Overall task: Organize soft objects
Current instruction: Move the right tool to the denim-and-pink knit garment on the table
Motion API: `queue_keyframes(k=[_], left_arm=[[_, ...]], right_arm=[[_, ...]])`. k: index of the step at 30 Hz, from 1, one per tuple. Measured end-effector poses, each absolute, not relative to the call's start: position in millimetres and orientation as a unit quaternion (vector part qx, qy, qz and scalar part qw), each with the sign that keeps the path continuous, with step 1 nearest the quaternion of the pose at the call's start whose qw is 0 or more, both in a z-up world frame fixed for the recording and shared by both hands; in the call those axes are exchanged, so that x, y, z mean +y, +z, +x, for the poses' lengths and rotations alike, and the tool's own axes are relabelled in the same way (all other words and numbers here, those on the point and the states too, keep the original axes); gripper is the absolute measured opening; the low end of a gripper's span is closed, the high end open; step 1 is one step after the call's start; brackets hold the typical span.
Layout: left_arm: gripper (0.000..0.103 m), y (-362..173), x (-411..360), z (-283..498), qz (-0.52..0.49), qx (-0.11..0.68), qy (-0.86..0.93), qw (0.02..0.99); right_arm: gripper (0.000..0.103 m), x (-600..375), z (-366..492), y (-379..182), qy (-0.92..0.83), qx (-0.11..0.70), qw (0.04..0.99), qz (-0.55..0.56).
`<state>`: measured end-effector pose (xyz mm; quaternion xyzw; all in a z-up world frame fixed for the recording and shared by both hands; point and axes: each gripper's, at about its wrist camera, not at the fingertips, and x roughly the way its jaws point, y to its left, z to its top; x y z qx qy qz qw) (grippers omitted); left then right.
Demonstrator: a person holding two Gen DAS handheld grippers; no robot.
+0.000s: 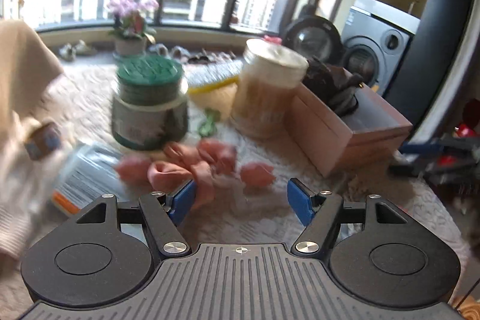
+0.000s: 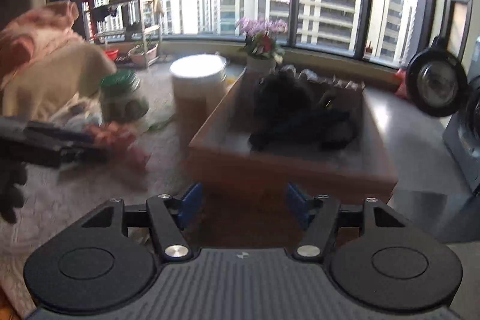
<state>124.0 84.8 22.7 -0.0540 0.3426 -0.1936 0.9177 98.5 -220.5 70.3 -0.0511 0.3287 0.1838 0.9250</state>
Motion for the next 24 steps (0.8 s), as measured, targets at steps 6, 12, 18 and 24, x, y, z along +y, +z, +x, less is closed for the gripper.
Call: queue_keyframes(k=[6,12,18,24], left_arm=[[0.074,10.6,57.1,126.8,-0.042,0.347,-0.205,0.914],[0.074,2.6,47.5,127.3,-0.029,0.358,-0.163,0.919],[0.075,-0.5,28.5,136.7,0.02,0.349,-0.147,0.925],[0.07,-3.1,19.2,125.3,0.053,0.338,-0.138,0.93]], right_arm=[[0.063,-230.8,96.7,26.9,0.148,0.375,0.915,-0.017],[0.067,-238.3,88.6,23.2,0.141,0.358,0.923,0.0],[0.067,-238.2,77.6,34.1,0.118,0.303,0.945,-0.016],[0.067,-248.8,76.9,33.7,0.093,0.297,0.95,-0.003]])
